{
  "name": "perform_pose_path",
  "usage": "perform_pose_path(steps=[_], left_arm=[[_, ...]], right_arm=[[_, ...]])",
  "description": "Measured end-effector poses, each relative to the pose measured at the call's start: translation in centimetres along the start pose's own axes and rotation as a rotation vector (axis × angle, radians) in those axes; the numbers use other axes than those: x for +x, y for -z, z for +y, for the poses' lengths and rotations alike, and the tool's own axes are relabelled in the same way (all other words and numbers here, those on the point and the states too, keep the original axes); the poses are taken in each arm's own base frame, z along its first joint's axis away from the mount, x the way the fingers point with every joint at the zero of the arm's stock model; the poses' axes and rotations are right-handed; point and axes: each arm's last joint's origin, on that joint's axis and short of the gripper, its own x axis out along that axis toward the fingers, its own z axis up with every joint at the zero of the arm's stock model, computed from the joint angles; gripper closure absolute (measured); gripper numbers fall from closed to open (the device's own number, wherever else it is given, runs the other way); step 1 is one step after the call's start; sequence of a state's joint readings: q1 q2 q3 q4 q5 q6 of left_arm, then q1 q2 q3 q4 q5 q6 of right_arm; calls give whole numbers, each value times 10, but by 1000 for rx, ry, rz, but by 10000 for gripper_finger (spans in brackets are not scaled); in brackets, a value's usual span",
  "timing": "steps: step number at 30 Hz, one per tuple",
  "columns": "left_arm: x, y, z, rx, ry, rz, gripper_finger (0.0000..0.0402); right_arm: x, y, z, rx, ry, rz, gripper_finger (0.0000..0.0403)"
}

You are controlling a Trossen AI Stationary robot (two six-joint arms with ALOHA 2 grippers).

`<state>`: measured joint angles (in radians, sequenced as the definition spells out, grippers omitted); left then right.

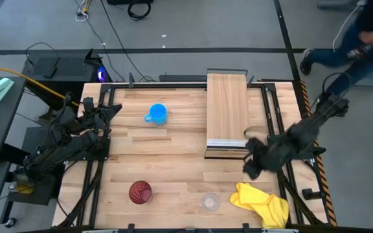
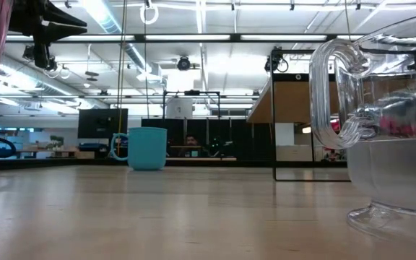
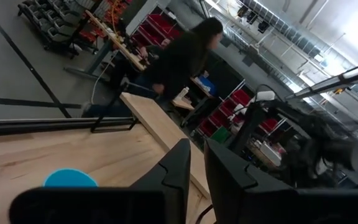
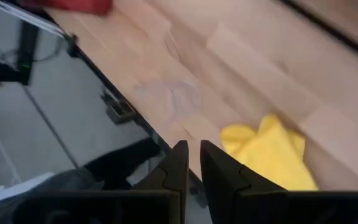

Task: Stack small to large cups/mugs on shelf
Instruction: Put the transparent cup on the shelf

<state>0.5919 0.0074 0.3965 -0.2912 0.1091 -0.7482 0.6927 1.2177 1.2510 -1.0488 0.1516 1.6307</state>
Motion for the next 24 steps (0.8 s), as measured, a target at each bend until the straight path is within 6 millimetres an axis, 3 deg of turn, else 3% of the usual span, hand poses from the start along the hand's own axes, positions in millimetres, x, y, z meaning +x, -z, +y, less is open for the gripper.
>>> perform_pose_path(steps=[5, 10, 19, 24], left_arm=[[0, 2, 2, -10, -25, 23, 350], [0, 5, 5, -15, -51, 53, 349], [-1, 9, 7, 32, -58, 114, 343], [-1, 11, 7, 33, -26, 158, 346]], right_arm=[[36, 27, 15, 55, 46, 32, 353], [77, 39, 36, 128, -22, -9, 353], [139, 31, 45, 211, 40, -82, 353], [153, 31, 42, 221, 82, -95, 353]])
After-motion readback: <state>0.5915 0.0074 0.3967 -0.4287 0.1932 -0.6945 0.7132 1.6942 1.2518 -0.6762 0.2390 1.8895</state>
